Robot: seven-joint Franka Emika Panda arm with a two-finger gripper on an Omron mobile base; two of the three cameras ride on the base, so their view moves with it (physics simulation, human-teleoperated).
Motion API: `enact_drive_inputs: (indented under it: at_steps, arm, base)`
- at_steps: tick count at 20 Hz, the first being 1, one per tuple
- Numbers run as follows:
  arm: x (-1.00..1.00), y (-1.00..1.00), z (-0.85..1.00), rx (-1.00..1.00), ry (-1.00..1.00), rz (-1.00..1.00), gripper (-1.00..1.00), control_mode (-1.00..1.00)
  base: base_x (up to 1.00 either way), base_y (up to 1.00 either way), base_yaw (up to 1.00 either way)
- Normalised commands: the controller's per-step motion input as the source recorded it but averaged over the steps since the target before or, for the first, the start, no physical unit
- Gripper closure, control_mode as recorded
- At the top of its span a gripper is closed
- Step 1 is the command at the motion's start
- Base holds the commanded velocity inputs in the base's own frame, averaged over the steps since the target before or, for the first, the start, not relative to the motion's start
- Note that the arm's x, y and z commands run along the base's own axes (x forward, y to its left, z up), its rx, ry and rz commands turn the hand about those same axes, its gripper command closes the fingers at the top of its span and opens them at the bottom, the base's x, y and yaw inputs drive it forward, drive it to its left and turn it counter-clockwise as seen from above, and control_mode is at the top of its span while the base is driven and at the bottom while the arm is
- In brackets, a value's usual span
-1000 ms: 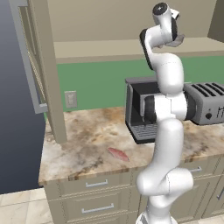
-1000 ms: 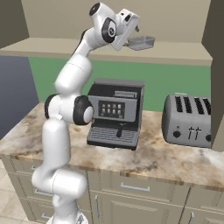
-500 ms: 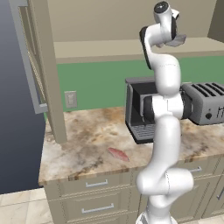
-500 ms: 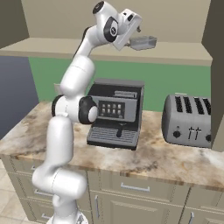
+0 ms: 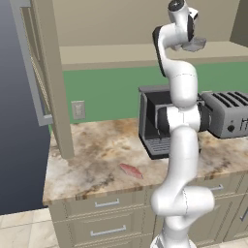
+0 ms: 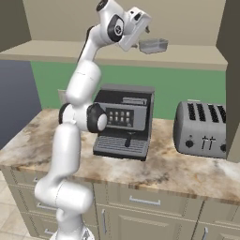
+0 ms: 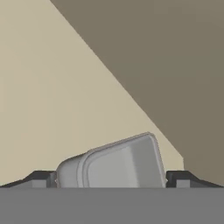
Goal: Retrieve the tupperware from the cabinet, then place the raw meat into the tupperware to avoid contamination.
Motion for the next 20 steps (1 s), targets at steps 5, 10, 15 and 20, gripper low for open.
enact_drive_inputs:
  at_steps: [5, 10, 15, 20]
  arm:
    - [-0.09, 0.25, -0.02, 0.0, -0.01, -0.18, -1.0, -1.0]
    - [-0.2, 0.1, 0.0, 0.0, -0.06, -0.13, -1.0, -1.0]
    - [-0.17, -0.08, -0.08, 0.0, -0.02, -0.08, -1.0, -1.0]
    - [-0.12, -0.16, -0.23, 0.01, 0.0, -0.06, -1.0, -1.0]
  base:
    - [0.0, 0.0, 0.0]
    - [0.0, 0.0, 0.0]
    - [0.0, 0.0, 0.0]
    - [0.0, 0.0, 0.0]
